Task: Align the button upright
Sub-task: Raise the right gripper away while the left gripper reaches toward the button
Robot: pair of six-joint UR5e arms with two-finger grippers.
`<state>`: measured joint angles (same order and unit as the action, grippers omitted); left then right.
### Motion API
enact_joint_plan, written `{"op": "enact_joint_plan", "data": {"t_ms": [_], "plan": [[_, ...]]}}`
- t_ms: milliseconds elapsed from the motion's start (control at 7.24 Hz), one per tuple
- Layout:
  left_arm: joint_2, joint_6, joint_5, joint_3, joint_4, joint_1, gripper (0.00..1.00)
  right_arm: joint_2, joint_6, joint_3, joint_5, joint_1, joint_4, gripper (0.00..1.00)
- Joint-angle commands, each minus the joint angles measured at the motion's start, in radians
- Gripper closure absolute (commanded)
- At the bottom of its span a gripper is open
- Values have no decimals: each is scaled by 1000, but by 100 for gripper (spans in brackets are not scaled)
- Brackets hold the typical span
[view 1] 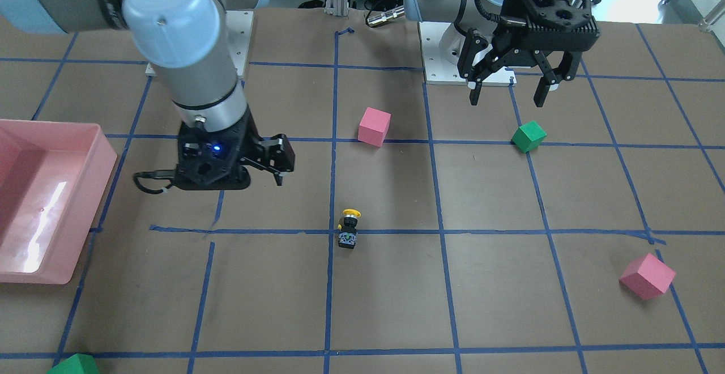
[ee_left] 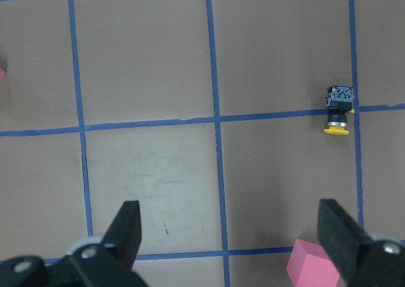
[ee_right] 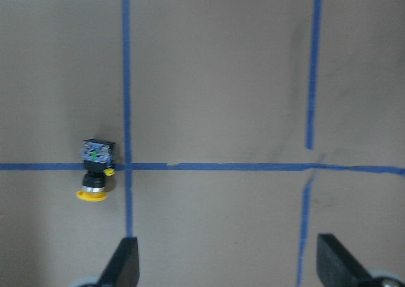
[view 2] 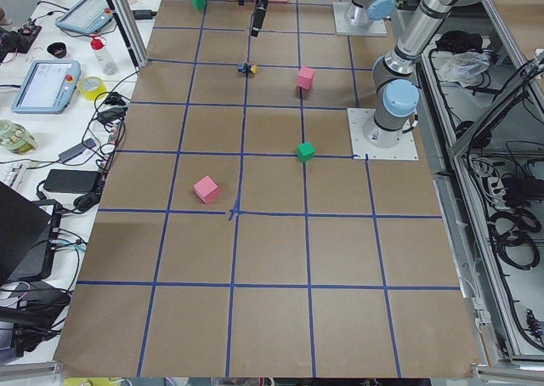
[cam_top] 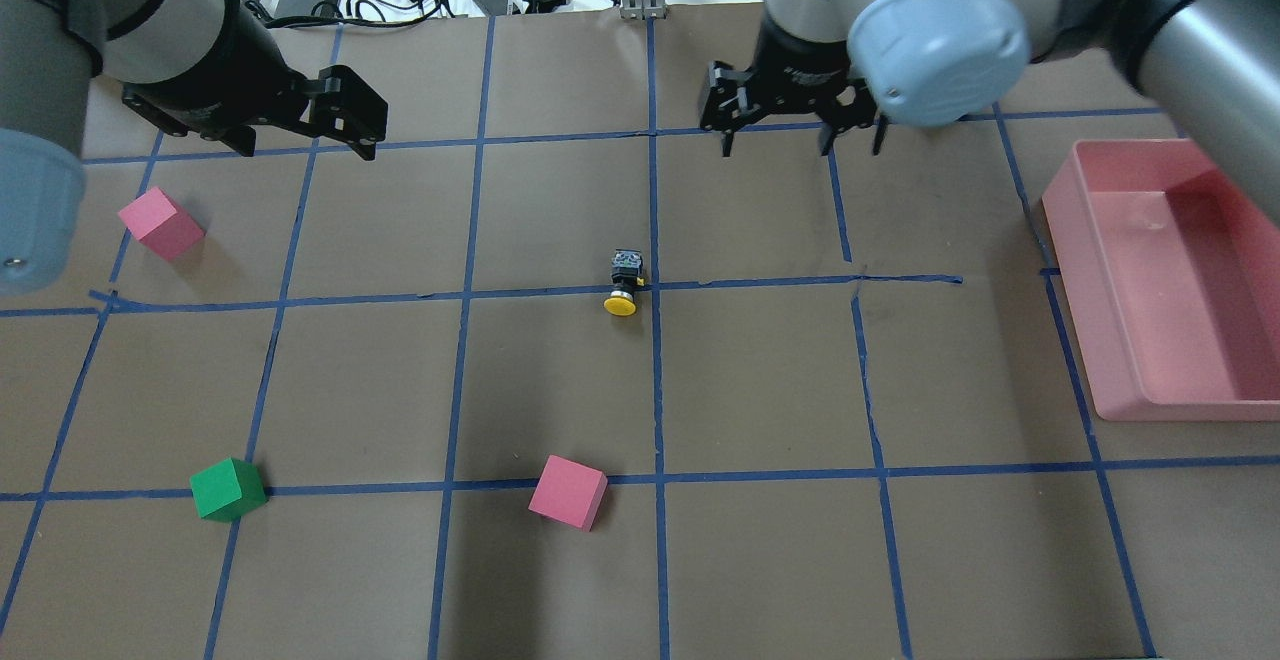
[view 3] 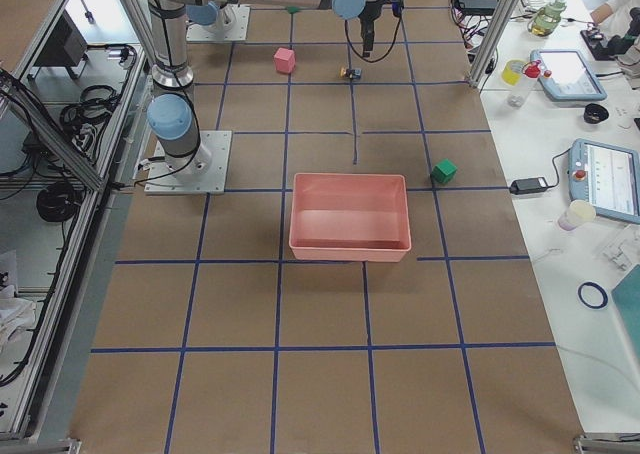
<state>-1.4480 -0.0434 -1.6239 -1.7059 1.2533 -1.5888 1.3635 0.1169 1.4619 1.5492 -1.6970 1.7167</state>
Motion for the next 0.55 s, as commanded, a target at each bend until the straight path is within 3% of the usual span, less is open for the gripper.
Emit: {"op": "enact_joint_plan", "data": {"t_ms": [0, 414], "plan": [[-15, 0, 10, -203, -374, -16, 0, 97, -124, -52, 103, 92, -156, 0], [-93, 33, -2, -484, -862, -126, 0, 144, -125, -54, 78, 99, -197, 0]]}}
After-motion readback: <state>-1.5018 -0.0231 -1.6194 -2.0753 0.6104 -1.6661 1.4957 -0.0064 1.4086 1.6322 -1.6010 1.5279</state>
